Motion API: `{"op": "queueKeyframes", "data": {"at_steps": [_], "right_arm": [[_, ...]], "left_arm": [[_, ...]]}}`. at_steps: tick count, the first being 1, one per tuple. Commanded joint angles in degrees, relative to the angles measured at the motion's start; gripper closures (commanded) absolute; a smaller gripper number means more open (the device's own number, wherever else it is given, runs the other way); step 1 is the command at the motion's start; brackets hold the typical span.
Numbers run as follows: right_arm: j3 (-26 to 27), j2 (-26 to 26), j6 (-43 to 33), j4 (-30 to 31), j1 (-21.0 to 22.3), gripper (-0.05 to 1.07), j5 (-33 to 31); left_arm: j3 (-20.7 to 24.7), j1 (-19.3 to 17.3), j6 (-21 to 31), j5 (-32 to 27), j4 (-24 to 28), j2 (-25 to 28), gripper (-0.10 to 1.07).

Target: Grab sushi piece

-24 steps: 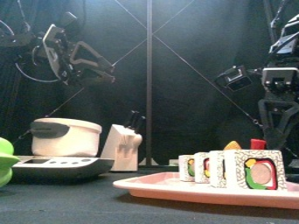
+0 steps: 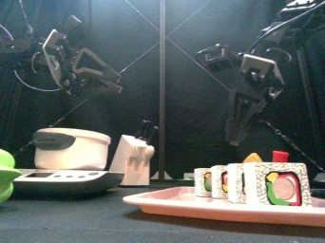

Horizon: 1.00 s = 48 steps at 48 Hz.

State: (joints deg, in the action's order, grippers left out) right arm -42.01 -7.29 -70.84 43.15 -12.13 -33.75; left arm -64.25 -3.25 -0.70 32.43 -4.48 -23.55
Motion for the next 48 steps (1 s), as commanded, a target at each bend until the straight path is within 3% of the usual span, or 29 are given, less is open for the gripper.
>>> {"op": "queueKeyframes", "data": {"at_steps": [1, 16, 48], "right_arm": [[2.99, 2.20, -0.09, 2.55, -0.97, 0.22, 0.35], [8.35, 9.76, 3.34, 2.29, -2.29, 0.22, 0.53], [9.40, 13.89, 7.12, 0.88, 0.53, 0.25, 3.52]], "left_arm": [[0.18, -0.26, 0.00, 0.53, -0.18, -1.23, 0.17], [-1.93, -0.26, 0.09, 0.53, -1.41, -4.39, 0.17], [-2.37, -0.35, 0.09, 0.53, -1.85, -4.92, 0.17]]}}
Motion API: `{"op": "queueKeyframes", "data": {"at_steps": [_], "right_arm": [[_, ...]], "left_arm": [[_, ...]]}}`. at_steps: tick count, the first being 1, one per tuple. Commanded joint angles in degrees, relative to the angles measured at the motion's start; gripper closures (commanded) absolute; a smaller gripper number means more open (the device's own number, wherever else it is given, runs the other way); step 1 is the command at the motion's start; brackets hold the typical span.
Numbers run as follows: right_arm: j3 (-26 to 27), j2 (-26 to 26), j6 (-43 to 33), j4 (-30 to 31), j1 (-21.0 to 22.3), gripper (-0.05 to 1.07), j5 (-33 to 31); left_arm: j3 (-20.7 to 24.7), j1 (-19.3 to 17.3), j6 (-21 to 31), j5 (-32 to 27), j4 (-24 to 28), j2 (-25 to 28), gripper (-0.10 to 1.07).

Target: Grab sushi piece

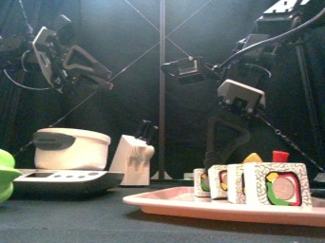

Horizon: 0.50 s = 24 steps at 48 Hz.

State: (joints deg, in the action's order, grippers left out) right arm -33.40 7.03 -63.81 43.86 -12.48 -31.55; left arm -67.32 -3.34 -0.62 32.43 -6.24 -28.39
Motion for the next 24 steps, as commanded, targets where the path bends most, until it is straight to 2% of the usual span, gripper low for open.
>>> {"op": "queueKeyframes", "data": {"at_steps": [1, 15, 24], "right_arm": [[0.70, -0.35, 0.09, 0.09, 0.97, 0.26, 1.58], [0.26, -0.62, 0.09, 0.44, 2.11, 0.52, 3.52], [1.23, -3.52, 0.00, 2.11, 2.46, 0.55, 1.49]], "left_arm": [[0.62, -0.26, 0.00, 0.53, -0.09, -0.09, 0.17], [0.26, -0.62, -0.18, 0.53, 0.00, -0.18, 0.17], [-0.70, -1.76, -0.18, 0.53, 0.00, -1.58, 0.17]]}}
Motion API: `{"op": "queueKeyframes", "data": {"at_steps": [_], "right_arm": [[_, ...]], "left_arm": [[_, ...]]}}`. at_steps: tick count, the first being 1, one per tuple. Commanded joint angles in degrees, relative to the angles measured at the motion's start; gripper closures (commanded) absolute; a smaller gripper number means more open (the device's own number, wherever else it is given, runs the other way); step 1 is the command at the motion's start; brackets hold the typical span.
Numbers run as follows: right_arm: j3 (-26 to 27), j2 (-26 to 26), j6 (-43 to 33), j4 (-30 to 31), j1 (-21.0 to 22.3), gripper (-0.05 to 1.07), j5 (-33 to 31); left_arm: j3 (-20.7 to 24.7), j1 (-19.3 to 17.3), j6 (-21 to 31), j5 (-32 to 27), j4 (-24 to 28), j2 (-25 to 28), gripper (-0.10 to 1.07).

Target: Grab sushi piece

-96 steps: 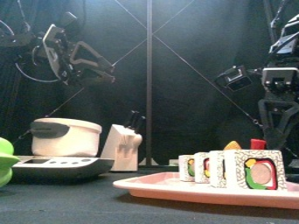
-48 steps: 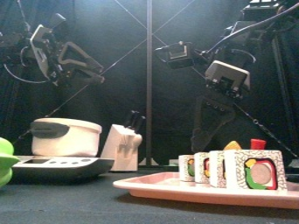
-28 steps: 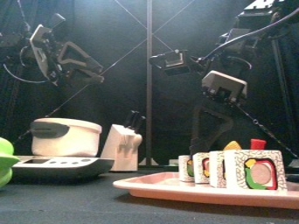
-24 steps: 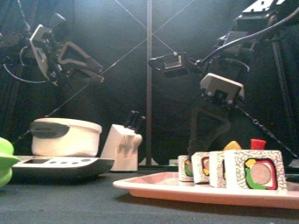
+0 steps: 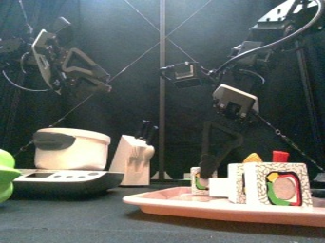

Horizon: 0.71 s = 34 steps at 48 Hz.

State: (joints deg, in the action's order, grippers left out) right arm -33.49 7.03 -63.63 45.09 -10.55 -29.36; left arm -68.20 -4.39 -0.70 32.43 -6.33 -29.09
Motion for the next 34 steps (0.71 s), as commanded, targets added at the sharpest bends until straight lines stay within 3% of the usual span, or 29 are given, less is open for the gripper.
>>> {"op": "queueKeyframes", "data": {"at_steps": [1, 14, 26, 34], "right_arm": [[1.49, -3.78, -0.18, 0.97, 0.62, 0.55, -0.88], [3.69, -5.27, -0.09, 2.02, 1.58, 0.55, -1.14], [4.57, -5.27, -0.18, 2.02, 2.99, 0.55, -1.32], [8.00, -5.45, -0.18, 2.64, 3.87, 0.56, -1.32]], "left_arm": [[-0.09, -0.88, -0.09, 0.53, 0.09, -1.23, 0.17], [-3.60, -1.67, 0.09, 0.53, -0.09, -5.45, 0.17], [-4.48, -2.11, 0.00, 0.35, -0.18, -6.06, 0.17], [-5.54, -3.52, 0.18, 0.26, -0.62, -6.33, 0.17]]}}
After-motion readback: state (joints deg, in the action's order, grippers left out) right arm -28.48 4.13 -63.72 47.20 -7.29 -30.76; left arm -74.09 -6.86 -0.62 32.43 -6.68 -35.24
